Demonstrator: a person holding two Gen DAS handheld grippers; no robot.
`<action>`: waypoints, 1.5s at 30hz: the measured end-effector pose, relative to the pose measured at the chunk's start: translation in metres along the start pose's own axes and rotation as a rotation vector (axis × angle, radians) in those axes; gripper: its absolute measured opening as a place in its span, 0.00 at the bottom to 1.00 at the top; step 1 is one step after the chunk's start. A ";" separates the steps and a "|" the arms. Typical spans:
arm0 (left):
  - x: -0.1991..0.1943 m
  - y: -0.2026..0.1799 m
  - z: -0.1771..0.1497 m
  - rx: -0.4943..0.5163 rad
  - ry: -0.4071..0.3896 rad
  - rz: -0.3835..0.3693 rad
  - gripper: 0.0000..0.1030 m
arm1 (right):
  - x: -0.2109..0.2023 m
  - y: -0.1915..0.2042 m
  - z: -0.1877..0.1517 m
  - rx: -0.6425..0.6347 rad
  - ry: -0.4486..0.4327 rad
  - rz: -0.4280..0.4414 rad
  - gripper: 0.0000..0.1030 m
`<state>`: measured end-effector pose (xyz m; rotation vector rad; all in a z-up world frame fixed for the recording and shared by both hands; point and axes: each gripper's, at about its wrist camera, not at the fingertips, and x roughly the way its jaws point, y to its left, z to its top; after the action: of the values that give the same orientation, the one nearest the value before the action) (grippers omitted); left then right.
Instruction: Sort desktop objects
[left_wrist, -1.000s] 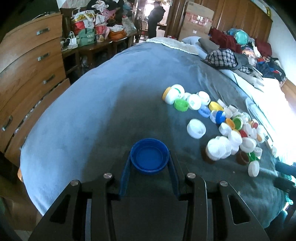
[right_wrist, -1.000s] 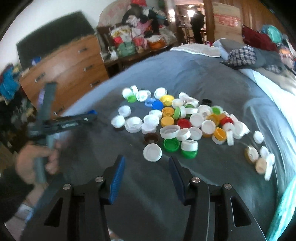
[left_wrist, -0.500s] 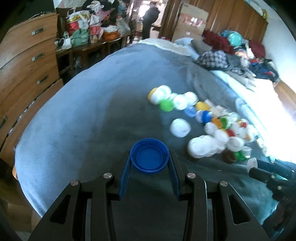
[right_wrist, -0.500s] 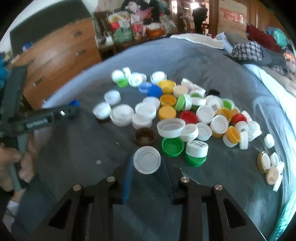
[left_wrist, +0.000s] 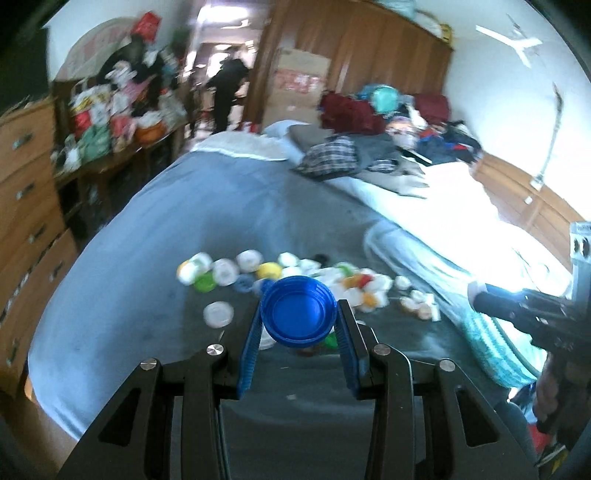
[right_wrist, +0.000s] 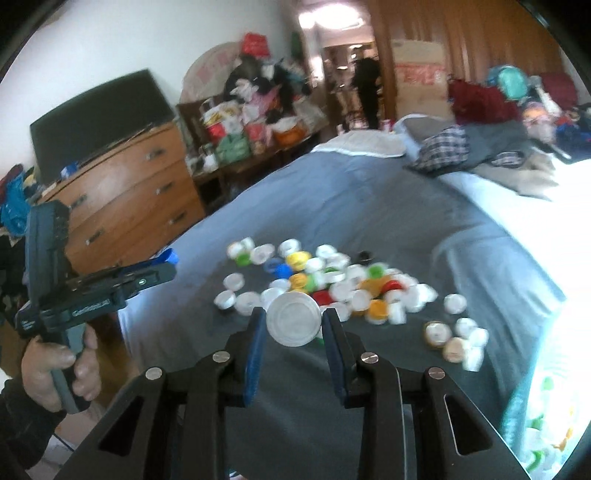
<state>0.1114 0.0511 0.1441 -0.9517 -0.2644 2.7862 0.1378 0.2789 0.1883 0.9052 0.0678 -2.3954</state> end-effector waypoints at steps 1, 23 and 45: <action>0.000 -0.009 0.003 0.010 0.001 -0.016 0.33 | -0.008 -0.007 -0.001 0.013 -0.011 -0.019 0.33; 0.061 -0.243 0.053 0.263 0.147 -0.371 0.33 | -0.168 -0.174 -0.033 0.316 -0.135 -0.357 0.33; 0.105 -0.351 0.044 0.385 0.293 -0.469 0.35 | -0.190 -0.215 -0.056 0.423 -0.117 -0.400 0.34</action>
<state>0.0434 0.4095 0.1969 -1.0217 0.0841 2.1352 0.1729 0.5661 0.2314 1.0081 -0.3462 -2.8964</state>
